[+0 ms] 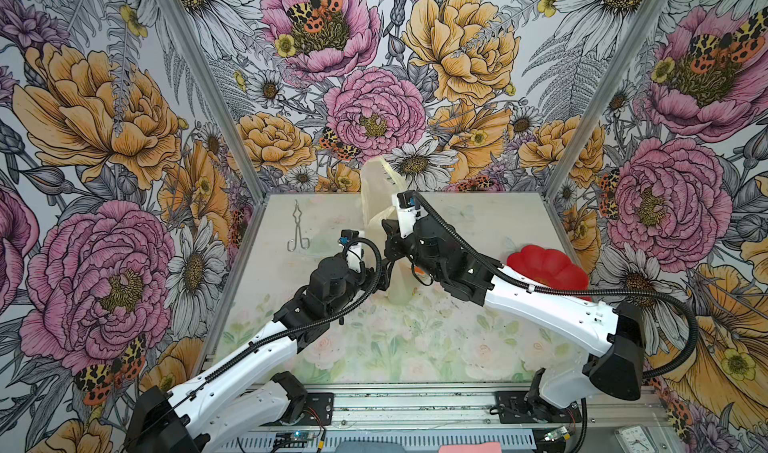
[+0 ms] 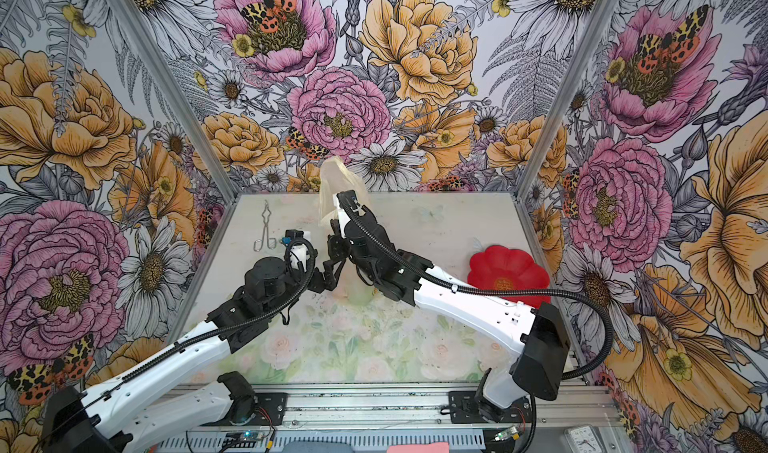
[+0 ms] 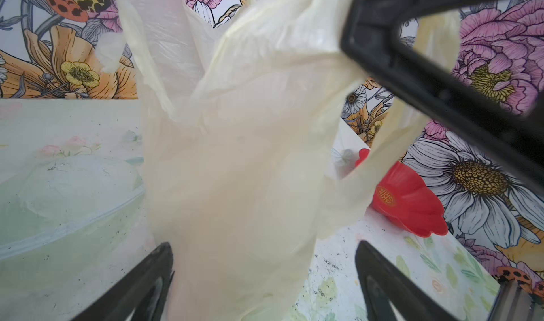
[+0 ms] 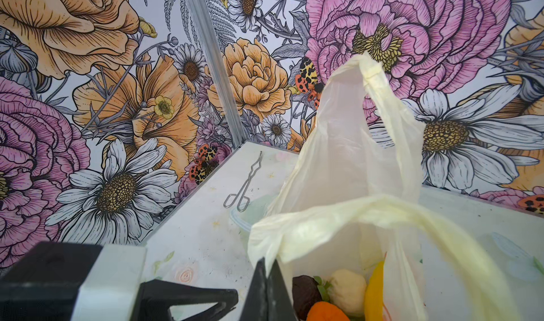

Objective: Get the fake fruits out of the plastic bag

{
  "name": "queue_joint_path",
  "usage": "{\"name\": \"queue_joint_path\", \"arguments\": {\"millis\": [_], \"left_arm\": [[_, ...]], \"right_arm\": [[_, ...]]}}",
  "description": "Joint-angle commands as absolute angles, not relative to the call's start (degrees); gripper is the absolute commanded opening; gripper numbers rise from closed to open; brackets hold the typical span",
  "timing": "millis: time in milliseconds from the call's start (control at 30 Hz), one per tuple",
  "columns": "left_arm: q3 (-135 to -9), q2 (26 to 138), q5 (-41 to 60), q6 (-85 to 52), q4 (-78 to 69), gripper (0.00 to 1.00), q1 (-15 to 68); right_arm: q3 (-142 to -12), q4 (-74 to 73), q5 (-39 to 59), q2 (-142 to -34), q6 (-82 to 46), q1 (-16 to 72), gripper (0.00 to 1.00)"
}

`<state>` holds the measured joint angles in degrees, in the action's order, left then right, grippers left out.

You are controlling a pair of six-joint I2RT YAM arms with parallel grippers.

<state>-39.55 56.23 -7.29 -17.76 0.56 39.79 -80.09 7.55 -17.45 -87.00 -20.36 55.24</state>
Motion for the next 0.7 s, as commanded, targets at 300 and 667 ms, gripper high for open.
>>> {"name": "queue_joint_path", "arguments": {"millis": [300,667], "left_arm": [[-39.67,60.91,-0.19,-20.63,-6.22,0.14,33.64],[-33.69,53.86,5.55,-21.61,-5.96,0.04,30.14]], "right_arm": [[-79.6,9.14,-11.64,-81.37,-14.68,55.02,0.43],[-77.76,8.77,-0.82,-77.46,-9.45,37.83,0.75]]}}
